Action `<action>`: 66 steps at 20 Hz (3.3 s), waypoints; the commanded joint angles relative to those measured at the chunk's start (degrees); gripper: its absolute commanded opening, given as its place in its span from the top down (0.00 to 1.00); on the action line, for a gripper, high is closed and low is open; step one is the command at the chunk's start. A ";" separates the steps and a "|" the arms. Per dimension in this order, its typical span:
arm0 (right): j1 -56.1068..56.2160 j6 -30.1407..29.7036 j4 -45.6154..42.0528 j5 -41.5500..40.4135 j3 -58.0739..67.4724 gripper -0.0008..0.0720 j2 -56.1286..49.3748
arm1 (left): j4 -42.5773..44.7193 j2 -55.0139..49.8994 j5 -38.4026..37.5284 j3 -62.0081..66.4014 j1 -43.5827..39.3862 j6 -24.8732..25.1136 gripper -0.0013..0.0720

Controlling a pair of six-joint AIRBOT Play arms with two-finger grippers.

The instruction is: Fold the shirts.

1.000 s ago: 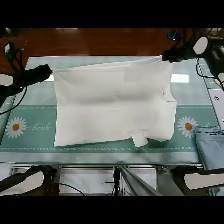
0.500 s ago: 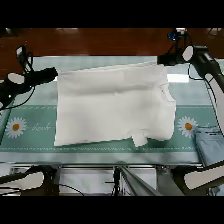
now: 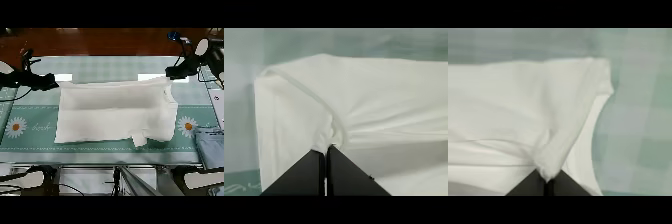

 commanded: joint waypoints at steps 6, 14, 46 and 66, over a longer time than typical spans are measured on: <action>-0.31 0.39 1.86 12.59 -0.04 0.96 -6.51 | 5.18 -6.29 -4.76 0.83 0.15 -3.48 0.94; -0.31 1.16 1.57 6.82 -0.04 0.96 -7.61 | 4.94 -7.10 -3.21 0.83 -0.22 -3.43 0.94; -33.64 -14.47 27.23 10.86 -52.19 0.31 30.58 | -4.20 14.29 -22.51 -35.04 23.02 15.28 0.13; -33.64 -17.53 36.28 6.27 -55.25 0.31 38.42 | 1.44 12.41 -18.49 -35.04 18.36 8.98 0.13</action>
